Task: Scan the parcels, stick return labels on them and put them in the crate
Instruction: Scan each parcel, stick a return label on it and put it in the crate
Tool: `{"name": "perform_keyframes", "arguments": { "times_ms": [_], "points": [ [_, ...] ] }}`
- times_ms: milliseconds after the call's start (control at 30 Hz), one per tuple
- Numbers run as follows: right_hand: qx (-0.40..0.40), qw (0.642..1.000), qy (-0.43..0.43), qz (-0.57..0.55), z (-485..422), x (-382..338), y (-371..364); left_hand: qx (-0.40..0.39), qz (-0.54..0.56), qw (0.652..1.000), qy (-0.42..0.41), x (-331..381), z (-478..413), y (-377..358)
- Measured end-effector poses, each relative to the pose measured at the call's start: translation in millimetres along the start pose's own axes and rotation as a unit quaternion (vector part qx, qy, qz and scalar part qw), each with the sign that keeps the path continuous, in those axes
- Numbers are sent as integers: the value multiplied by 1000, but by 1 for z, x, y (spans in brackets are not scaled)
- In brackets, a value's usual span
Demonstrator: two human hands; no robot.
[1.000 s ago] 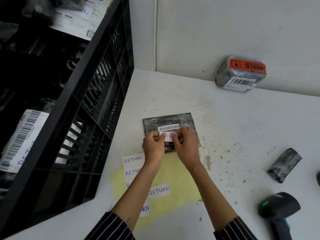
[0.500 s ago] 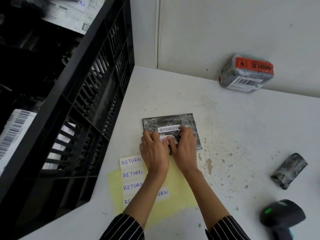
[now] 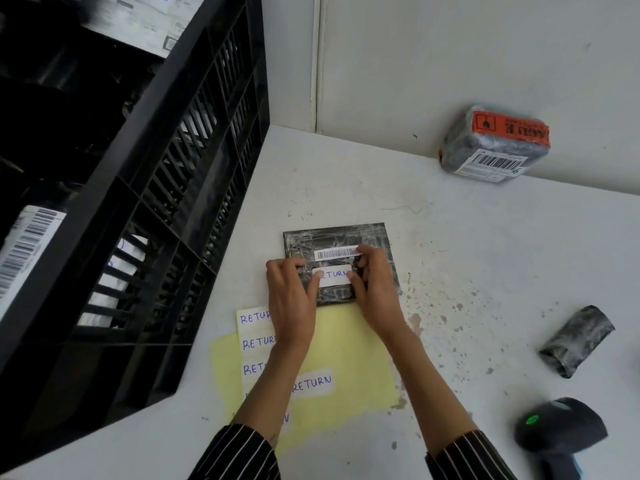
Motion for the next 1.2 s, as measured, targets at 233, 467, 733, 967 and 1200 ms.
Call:
{"name": "perform_keyframes", "arguments": {
  "times_ms": [233, 467, 733, 967, 1200],
  "points": [
    [-67, 997, -14, 28, 6, 0, 21, -122, 22, 992, 19, -1, 10, 7],
    [25, 973, -193, 121, 16, 23, 40, -128, 82, 973, 174, 2, 9, 4],
    [33, 954, -195, -226, 33, -17, 73, -163, 189, 957, 148, 32, 20, 37],
    [26, 937, -144, -318, 65, -90, 116, -75, 246, 963, 80, 76, 38, 122],
    [1, 918, -68, -390, 85, -168, 153, 13, 282, 959, 30, 117, 48, 216]
  ]
}}
Point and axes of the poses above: each hand's wrist, its own z-axis away from the middle knuckle, its own y-axis out of the back of the hand, x = y × z, the point moved 5 cm from there along -z, towards the middle knuckle
